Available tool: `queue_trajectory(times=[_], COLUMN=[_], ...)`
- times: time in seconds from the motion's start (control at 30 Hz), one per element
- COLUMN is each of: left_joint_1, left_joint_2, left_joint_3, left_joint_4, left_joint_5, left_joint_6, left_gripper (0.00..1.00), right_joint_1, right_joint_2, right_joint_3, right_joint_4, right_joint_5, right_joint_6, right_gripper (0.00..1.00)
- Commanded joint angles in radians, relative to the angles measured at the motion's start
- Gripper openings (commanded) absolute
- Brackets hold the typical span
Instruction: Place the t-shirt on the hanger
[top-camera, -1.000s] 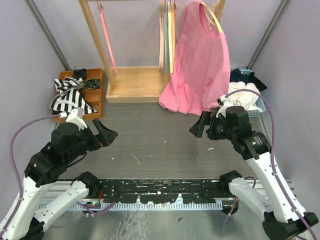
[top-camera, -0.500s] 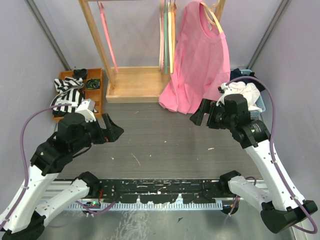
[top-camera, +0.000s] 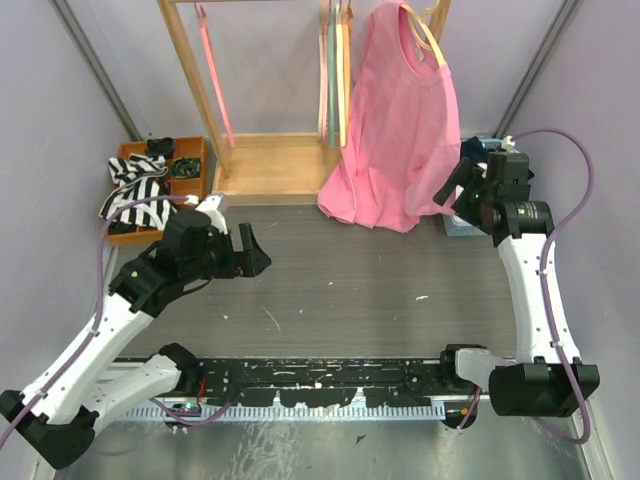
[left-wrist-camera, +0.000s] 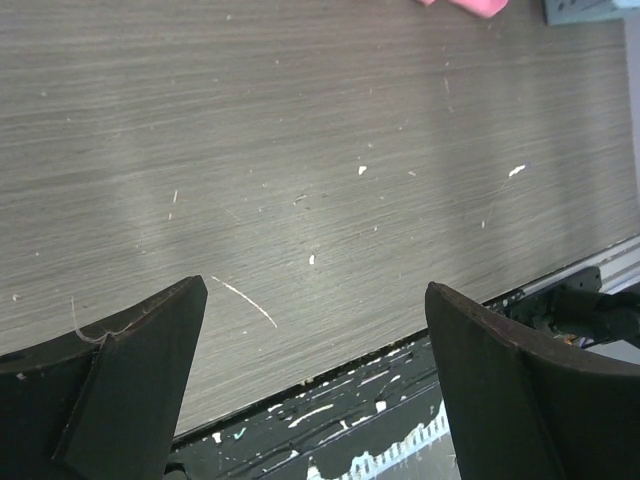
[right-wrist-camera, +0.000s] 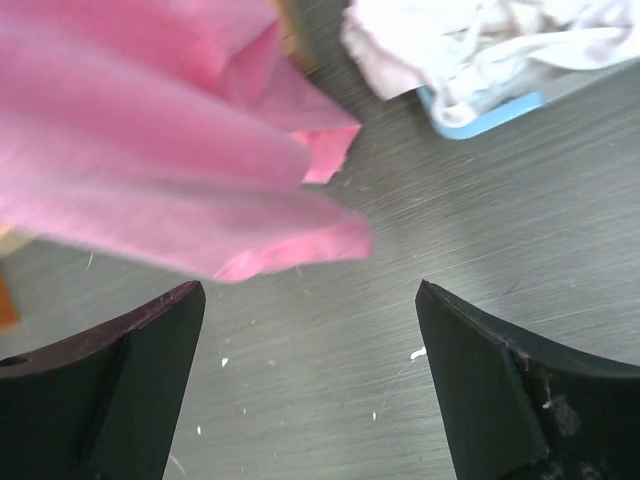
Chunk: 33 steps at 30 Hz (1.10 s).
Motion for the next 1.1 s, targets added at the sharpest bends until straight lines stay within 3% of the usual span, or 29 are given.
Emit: queue_trajectory(times=[0.0, 0.2, 0.37, 1.07], left_joint_1=[0.005, 0.005, 0.005, 0.005], left_joint_2=[0.027, 0.025, -0.009, -0.042], left_joint_3=[-0.040, -0.068, -0.088, -0.080], left_joint_4=[0.079, 0.043, 0.030, 0.048], left_joint_5=[0.051, 0.097, 0.082, 0.086], left_joint_6=[0.020, 0.072, 0.081, 0.000], left_gripper=[0.98, 0.98, 0.98, 0.98], right_joint_1=[-0.077, -0.217, -0.254, -0.208], right_joint_2=[0.048, 0.132, 0.236, 0.611], right_joint_3=[0.066, 0.070, 0.081, 0.149], right_joint_4=[0.066, 0.182, 0.263, 0.427], right_joint_5=[0.067, 0.100, 0.102, -0.077], right_joint_6=[0.041, 0.097, 0.143, 0.092], right_gripper=[0.91, 0.87, 0.83, 0.73])
